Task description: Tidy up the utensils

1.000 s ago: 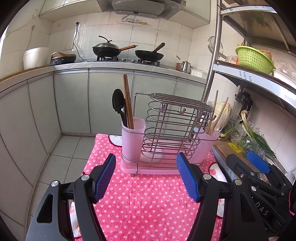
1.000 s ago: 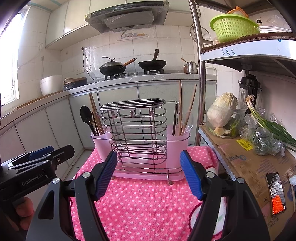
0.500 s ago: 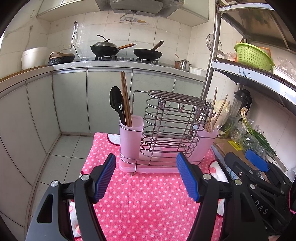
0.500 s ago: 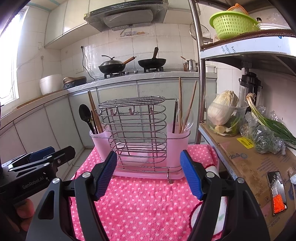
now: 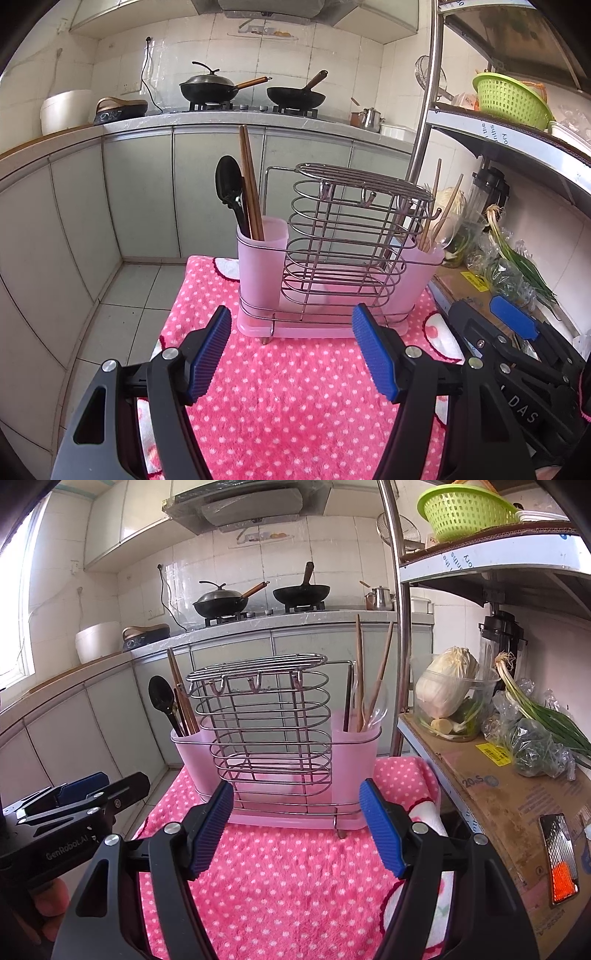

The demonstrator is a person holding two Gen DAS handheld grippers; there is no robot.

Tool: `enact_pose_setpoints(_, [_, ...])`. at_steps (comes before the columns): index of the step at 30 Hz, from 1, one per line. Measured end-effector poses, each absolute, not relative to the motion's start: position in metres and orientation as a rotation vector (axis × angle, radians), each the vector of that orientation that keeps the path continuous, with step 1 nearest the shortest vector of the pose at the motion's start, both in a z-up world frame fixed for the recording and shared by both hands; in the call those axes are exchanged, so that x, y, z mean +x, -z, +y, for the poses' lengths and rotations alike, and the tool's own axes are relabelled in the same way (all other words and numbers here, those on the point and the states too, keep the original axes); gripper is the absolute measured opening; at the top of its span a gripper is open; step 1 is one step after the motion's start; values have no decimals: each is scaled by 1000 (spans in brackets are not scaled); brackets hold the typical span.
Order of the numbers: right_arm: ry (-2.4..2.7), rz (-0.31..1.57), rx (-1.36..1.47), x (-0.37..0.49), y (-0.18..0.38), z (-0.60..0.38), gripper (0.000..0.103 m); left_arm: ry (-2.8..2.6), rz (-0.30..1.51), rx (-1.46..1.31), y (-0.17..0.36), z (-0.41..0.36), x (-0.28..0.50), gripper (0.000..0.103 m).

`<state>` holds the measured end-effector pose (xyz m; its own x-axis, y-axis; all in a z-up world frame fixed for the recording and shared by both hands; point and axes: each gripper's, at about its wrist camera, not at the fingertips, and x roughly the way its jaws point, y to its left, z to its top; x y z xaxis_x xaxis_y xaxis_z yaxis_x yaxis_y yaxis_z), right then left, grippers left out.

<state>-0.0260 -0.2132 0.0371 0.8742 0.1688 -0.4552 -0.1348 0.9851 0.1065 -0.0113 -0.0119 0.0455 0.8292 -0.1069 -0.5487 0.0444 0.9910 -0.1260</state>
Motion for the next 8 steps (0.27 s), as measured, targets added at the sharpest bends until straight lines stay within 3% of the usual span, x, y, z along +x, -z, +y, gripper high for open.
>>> enact_pose_setpoints(8, [-161, 516, 88, -14, -26, -217, 71, 80, 630, -113, -33, -14, 0, 67])
